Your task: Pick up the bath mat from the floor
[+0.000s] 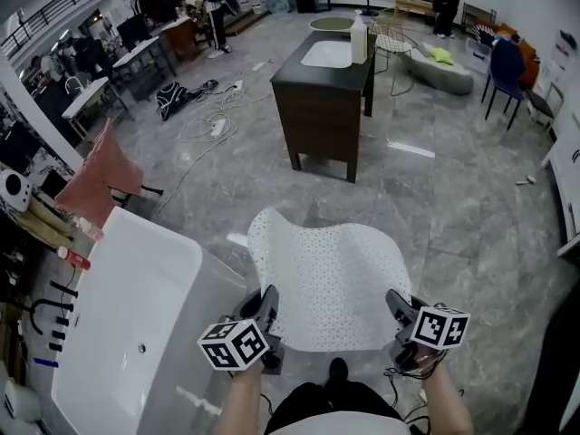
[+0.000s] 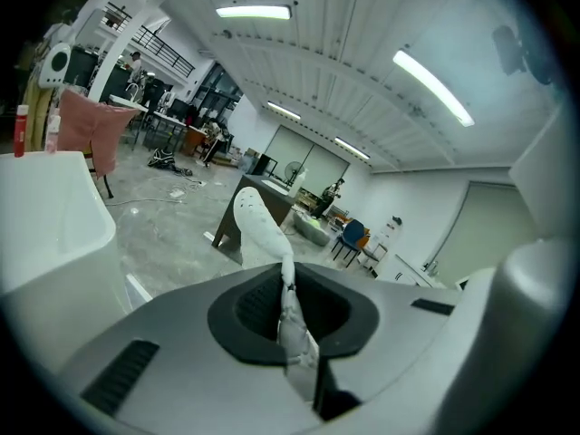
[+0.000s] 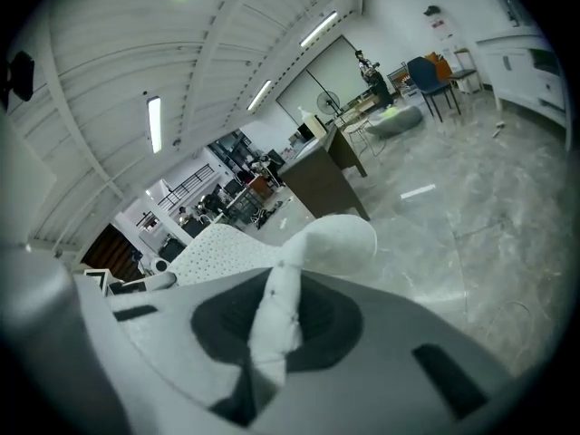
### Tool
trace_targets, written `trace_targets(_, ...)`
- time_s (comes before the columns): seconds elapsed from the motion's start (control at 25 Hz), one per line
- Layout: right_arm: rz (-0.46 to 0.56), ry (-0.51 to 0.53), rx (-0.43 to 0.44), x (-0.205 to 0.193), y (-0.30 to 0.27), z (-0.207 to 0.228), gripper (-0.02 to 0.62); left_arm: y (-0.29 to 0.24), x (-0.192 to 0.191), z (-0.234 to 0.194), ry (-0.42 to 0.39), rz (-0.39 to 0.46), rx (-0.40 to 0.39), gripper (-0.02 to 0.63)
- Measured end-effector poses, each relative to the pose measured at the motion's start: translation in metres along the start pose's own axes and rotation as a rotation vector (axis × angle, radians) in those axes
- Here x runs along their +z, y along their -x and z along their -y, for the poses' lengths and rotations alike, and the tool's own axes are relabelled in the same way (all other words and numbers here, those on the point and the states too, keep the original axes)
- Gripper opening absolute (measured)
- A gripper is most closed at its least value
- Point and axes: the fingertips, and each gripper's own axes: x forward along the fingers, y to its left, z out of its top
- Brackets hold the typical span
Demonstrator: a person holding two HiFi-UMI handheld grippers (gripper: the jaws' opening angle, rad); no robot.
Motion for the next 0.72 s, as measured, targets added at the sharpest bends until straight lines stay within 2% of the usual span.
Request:
trace_targets(0.36, 0.055, 0.052, 0.051, 0.034, 0.012, -0.014, 0.023, 0.0, 0.03, 0.026, -0.02, 0.066, -0.013, 0.023)
trace_targets(0.72, 0.09, 0.075, 0.04, 0.042, 0.021, -0.022, 0.023, 0.004, 0.038, 0.035, -0.025, 0.095, -0.03, 0.023)
